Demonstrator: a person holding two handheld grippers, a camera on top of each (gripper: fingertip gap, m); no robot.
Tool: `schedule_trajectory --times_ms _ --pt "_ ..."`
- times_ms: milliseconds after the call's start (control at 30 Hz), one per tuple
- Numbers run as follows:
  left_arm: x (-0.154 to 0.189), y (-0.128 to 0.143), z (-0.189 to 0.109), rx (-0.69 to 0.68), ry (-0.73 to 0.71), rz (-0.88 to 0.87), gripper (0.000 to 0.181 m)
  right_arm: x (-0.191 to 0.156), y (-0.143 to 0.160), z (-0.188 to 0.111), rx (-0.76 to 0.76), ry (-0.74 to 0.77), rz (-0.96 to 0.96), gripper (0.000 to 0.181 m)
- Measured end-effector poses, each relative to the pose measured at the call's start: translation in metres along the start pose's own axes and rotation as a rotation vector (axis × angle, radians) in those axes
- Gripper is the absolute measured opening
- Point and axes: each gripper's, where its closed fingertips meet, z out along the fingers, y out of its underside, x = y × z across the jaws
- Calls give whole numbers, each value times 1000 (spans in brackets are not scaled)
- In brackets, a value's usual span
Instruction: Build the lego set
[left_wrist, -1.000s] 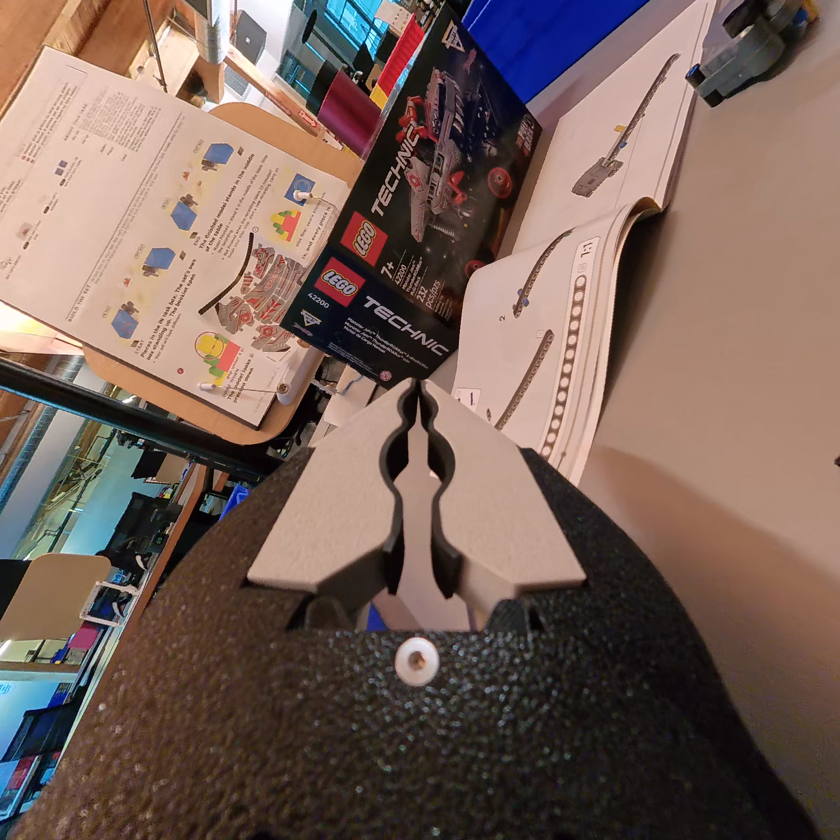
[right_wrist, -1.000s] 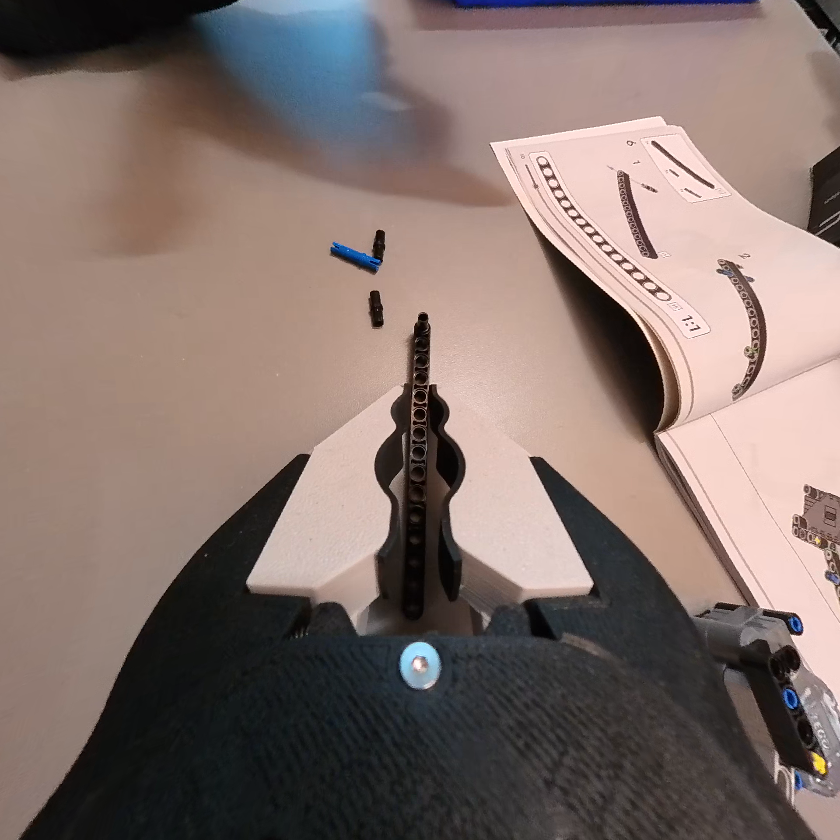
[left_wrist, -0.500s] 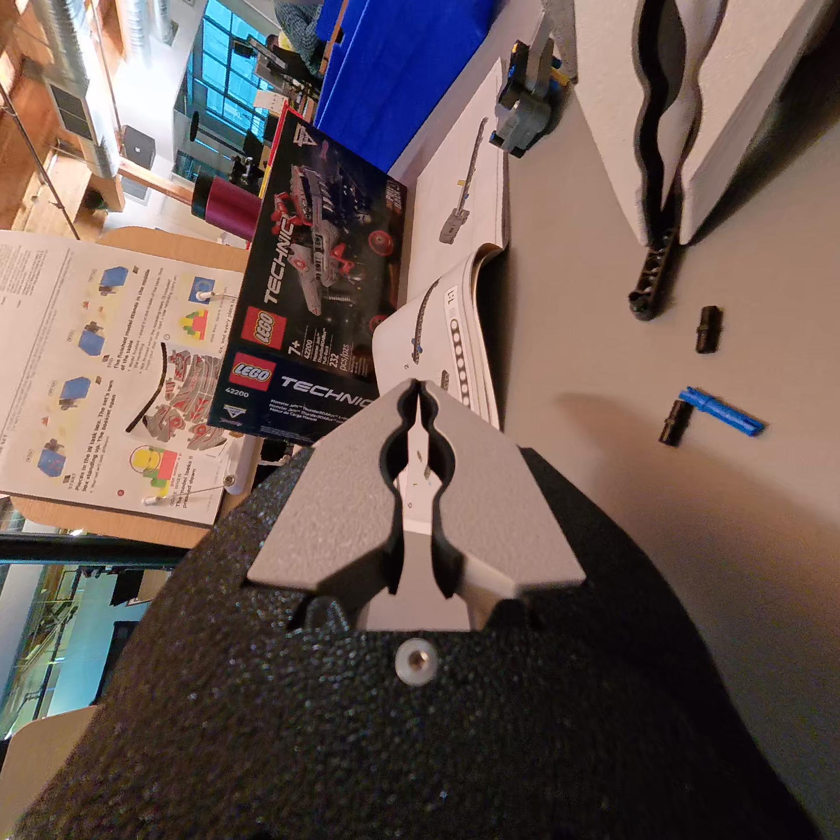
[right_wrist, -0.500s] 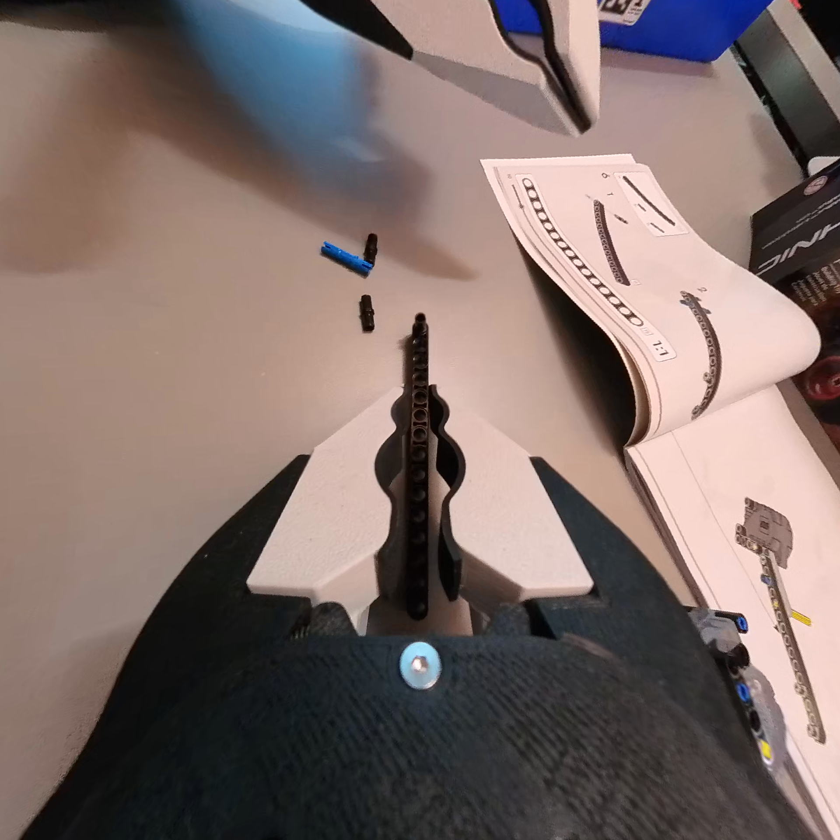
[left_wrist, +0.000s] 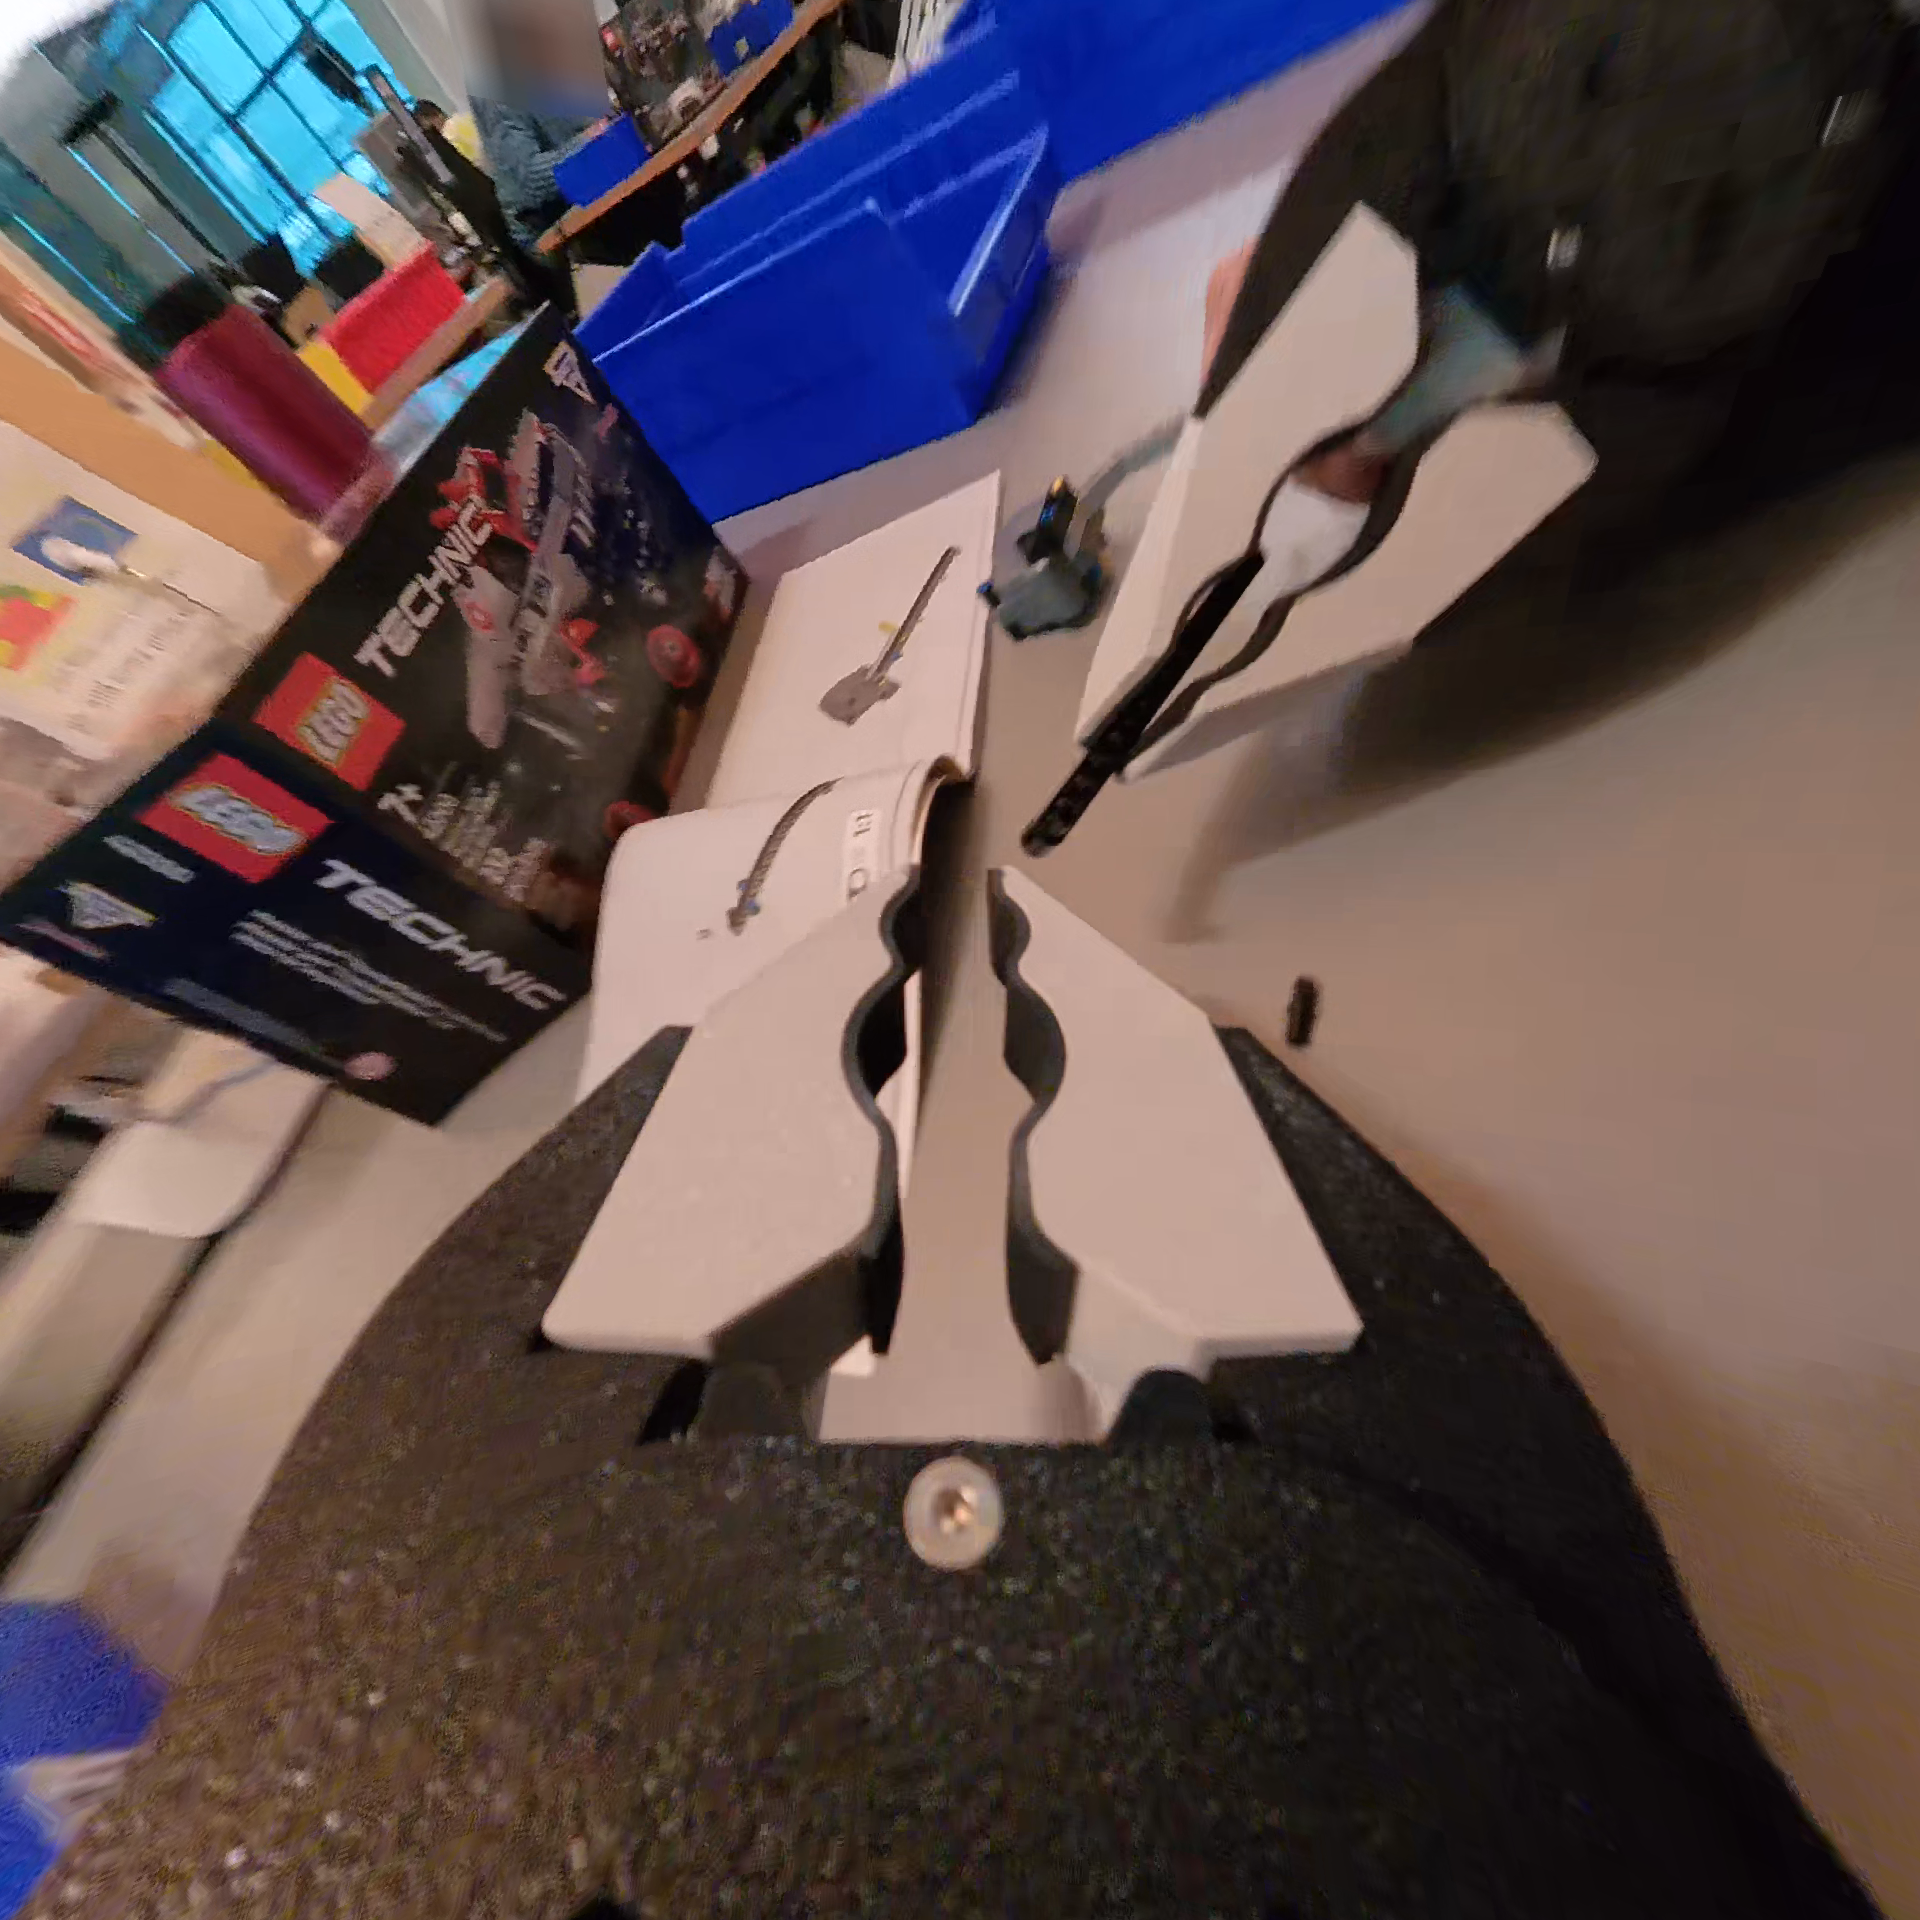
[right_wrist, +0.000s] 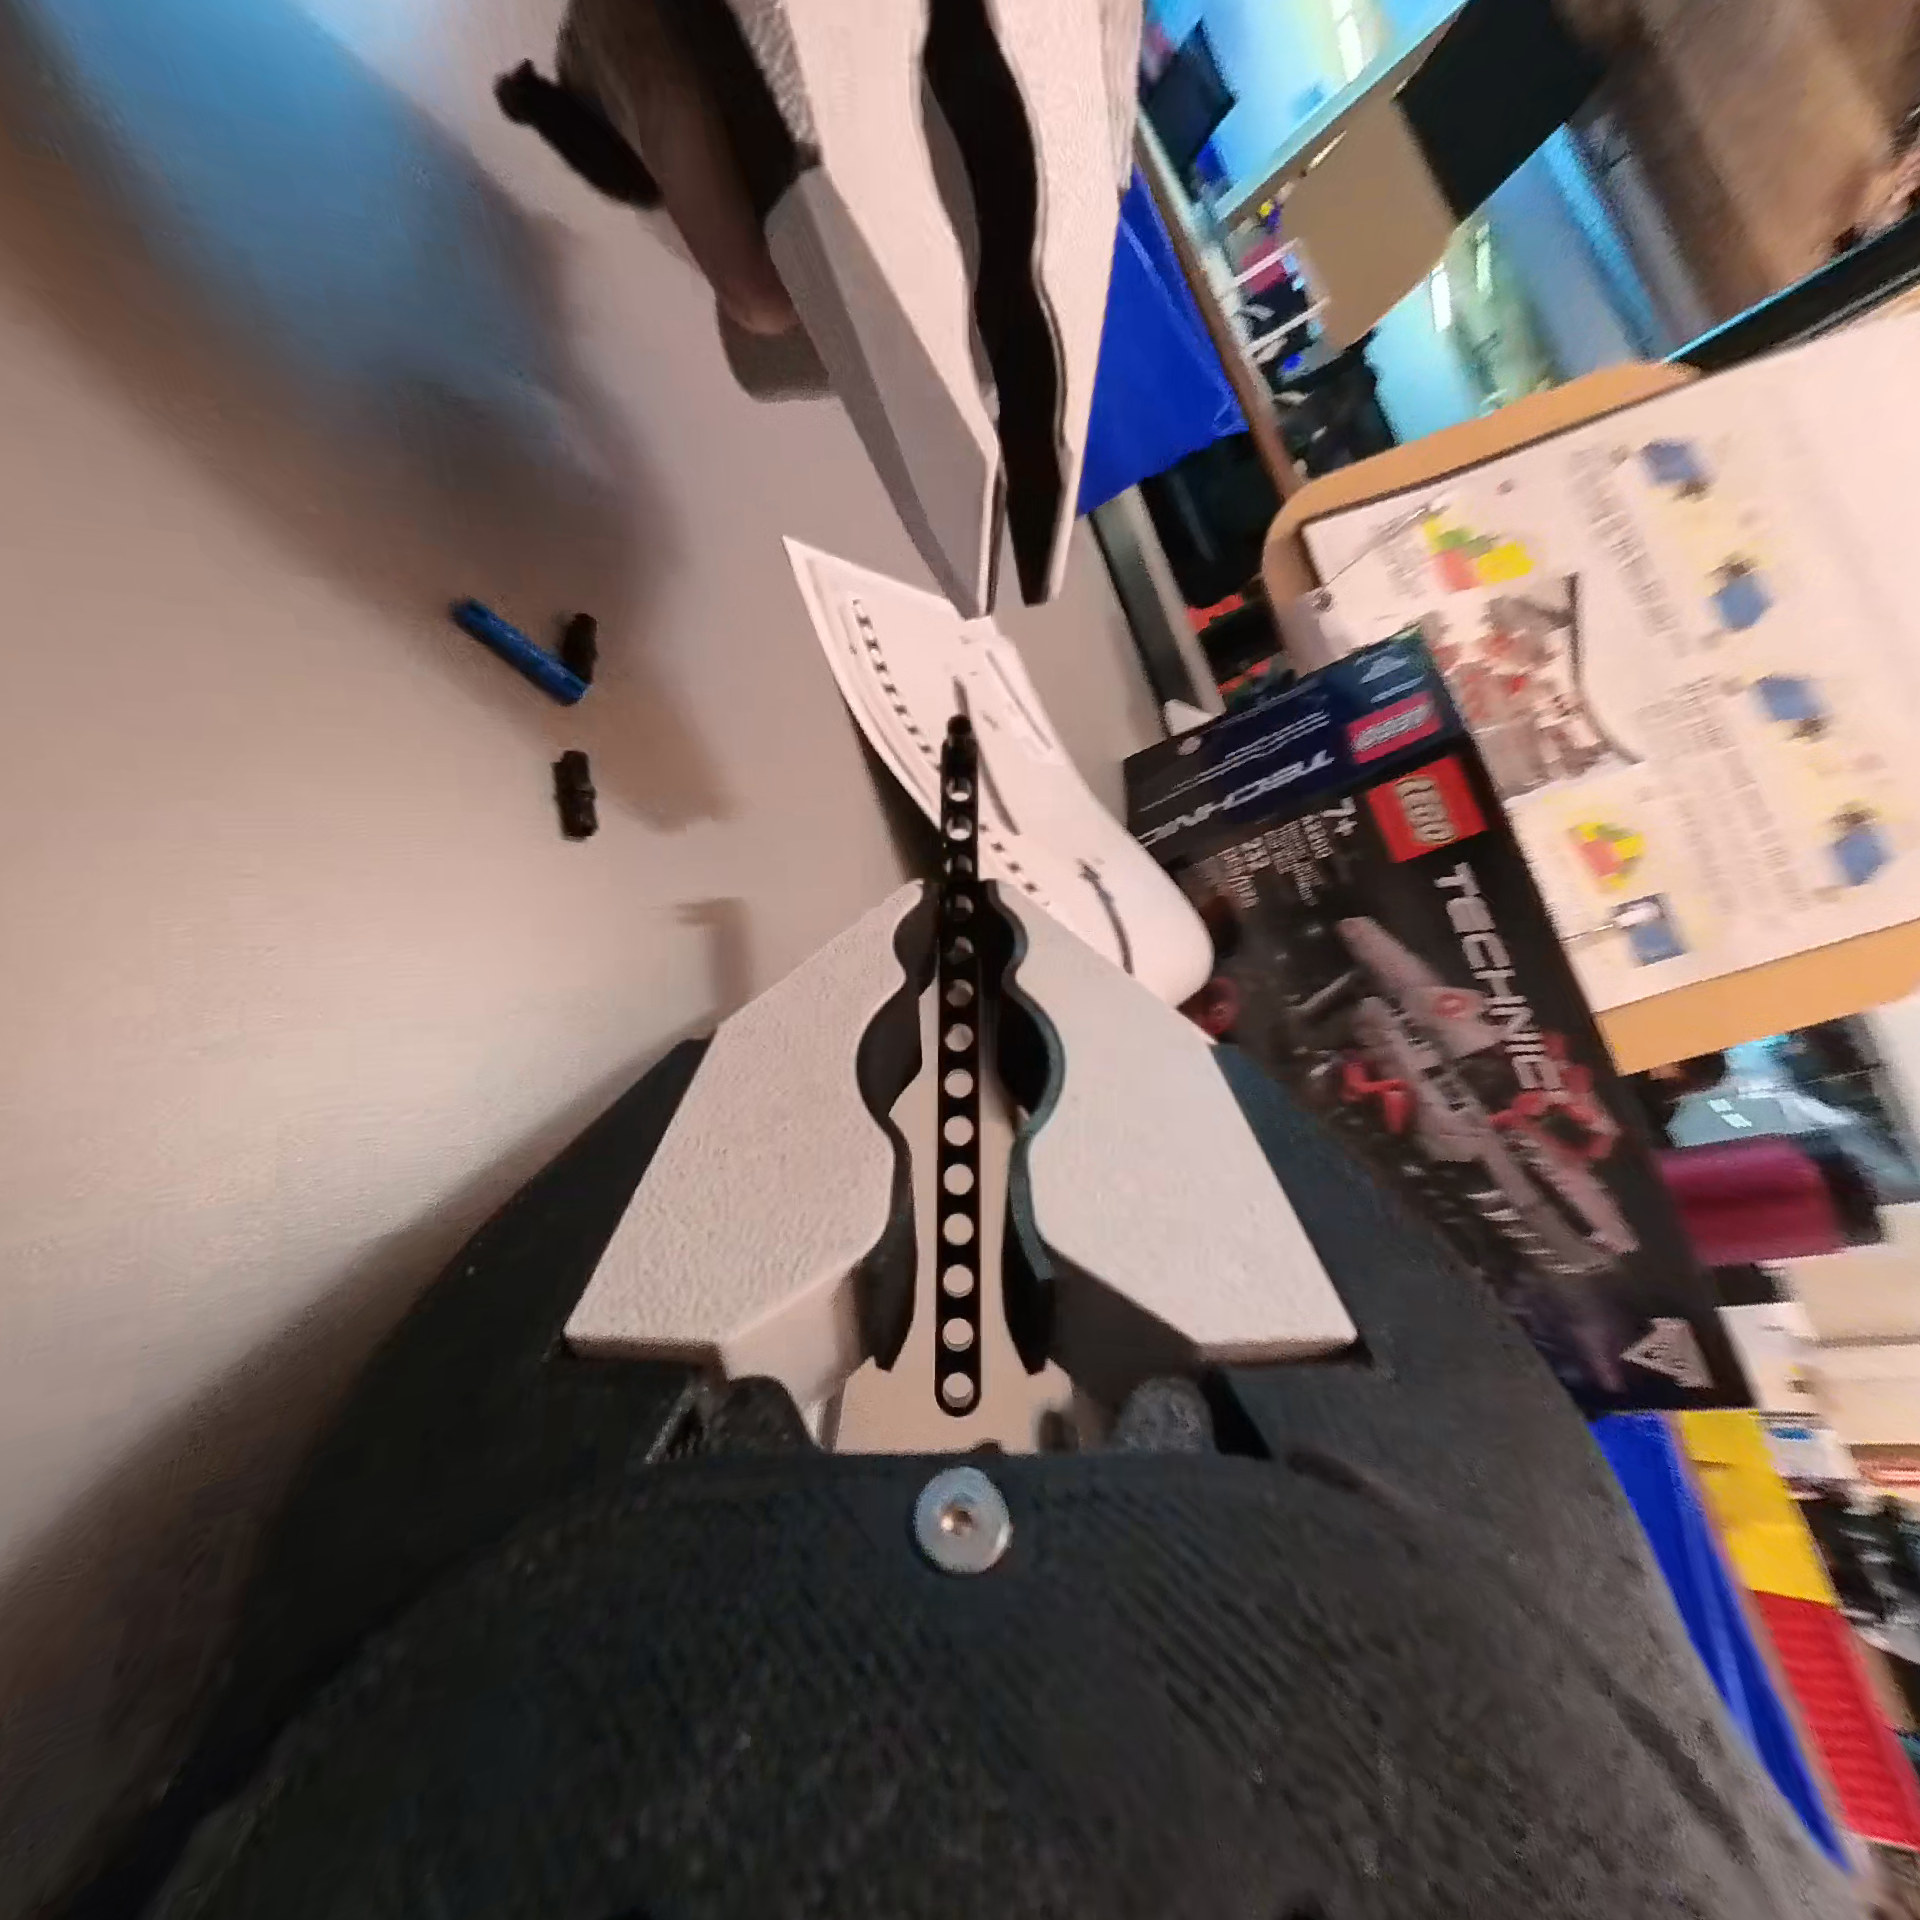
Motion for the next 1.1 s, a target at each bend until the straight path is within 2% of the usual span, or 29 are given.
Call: schedule_trajectory --times_ms 133,300,433,1100 --pt "6 -9 -3 78 118 -225 25 3 -8 -2 11 62 -99 5" --pt "14 -12 0 92 224 -409 32 1 -10 0 -2 89 -189 5" --pt "19 -1 6 19 235 -435 35 1 -11 1 5 89 -196 5" --pt "32 0 8 -10 286 -385 28 -12 -14 1 10 55 -258 5"
